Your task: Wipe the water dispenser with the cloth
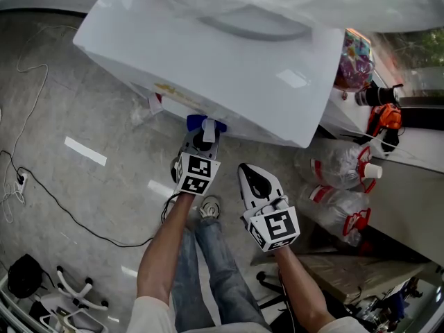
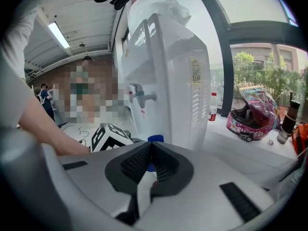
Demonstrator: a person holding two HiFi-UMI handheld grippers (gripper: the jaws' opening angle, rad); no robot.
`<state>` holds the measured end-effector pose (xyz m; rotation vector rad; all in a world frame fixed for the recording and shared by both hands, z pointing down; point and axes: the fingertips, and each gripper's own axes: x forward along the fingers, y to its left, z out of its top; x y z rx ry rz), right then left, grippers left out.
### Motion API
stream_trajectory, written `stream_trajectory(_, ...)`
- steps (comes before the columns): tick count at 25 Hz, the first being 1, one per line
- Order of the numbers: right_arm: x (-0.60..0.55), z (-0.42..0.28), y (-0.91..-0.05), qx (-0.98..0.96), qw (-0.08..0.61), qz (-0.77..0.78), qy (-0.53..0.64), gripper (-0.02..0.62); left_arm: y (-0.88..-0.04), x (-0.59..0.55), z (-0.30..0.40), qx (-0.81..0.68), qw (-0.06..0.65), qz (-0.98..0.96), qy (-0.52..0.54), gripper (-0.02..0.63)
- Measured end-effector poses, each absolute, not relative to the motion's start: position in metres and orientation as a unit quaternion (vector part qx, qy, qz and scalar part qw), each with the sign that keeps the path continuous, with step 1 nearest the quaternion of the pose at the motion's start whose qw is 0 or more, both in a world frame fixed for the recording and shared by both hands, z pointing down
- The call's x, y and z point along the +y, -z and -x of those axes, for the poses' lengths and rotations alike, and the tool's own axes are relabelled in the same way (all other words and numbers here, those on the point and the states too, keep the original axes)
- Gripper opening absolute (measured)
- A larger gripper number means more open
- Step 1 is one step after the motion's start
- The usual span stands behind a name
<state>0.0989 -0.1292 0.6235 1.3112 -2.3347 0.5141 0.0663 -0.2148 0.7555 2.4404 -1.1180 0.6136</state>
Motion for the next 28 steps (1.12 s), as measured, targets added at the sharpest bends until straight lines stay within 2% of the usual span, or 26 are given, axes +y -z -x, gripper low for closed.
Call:
stream_trajectory(5,-0.127,-0.092,-0.623,-0.84,0.204,-0.467,-0.186,0.015,-0.751,-0.218,-0.044,-0.417,0.189,-0.865,-0.206,0.052)
stream_trajectory(10,-0.125,-0.083,-0.624,-0.843,0.202,-0.461,-0.188,0.015,-0.746,-0.227,0.037,-0.487,0.205,-0.829,-0.181,0.052)
stream_trajectory(14,-0.125,-0.077,-0.625,-0.846,0.201,-0.456,-0.188,0.015,-0.751,-0.237,0.113,-0.544,0.208,-0.789,-0.195,0.052)
stream_trajectory(17,-0.124,-0.073,-0.628,-0.847,0.204,-0.454,-0.19,0.015,-0.758,-0.249,0.144,-0.563,0.205,-0.771,-0.215,0.052)
stream_trajectory(23,-0.123,-0.081,-0.636,-0.843,0.217,-0.452,-0.194,0.015,-0.772,-0.276,0.116,-0.532,0.181,-0.787,-0.254,0.052)
stream_trajectory(28,-0.125,-0.089,-0.639,-0.839,0.224,-0.455,-0.196,0.015,-0.779,-0.281,0.083,-0.509,0.191,-0.801,-0.251,0.052)
